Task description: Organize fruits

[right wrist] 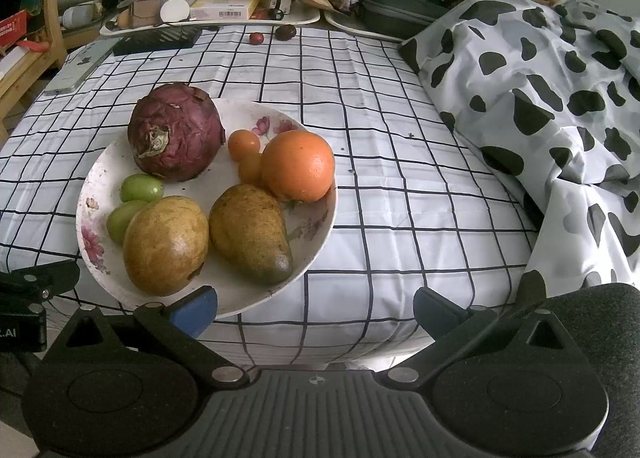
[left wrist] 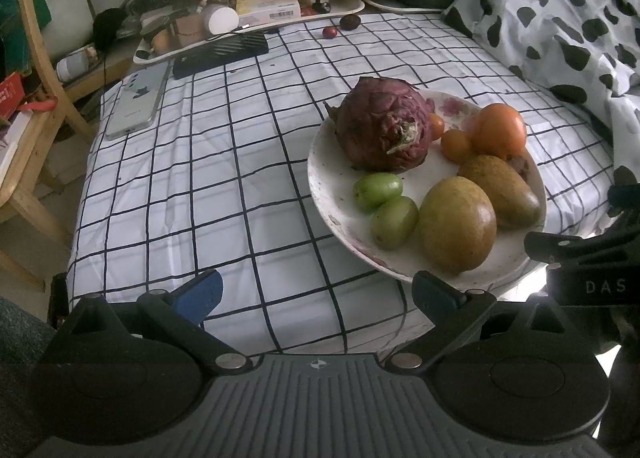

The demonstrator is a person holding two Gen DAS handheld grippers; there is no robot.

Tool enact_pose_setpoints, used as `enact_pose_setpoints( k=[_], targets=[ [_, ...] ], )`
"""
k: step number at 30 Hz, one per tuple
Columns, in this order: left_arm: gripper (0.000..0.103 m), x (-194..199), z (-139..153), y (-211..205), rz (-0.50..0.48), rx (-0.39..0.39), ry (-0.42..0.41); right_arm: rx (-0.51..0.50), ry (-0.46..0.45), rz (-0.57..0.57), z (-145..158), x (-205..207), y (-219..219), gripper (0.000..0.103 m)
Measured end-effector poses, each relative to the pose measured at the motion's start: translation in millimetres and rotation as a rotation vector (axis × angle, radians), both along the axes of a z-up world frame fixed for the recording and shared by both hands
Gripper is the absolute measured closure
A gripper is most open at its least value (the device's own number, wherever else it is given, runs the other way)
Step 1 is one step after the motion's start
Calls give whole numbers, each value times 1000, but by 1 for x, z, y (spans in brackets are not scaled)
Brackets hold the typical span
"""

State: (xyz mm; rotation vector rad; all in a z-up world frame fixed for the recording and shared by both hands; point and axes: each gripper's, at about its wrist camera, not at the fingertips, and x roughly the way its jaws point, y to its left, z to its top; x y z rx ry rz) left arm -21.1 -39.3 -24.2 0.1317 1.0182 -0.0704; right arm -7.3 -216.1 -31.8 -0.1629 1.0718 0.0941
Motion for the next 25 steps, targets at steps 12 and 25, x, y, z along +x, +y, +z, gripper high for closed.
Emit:
enact_pose_setpoints(
  k=[12,25],
  targets=[
    [0,0,1,-1,-4,2,-3,-1,-1,0,0,0,0,0],
    [0,-1,1,-1,-6,8,-14,-1,-1,0,0,0,0,0]
  ],
)
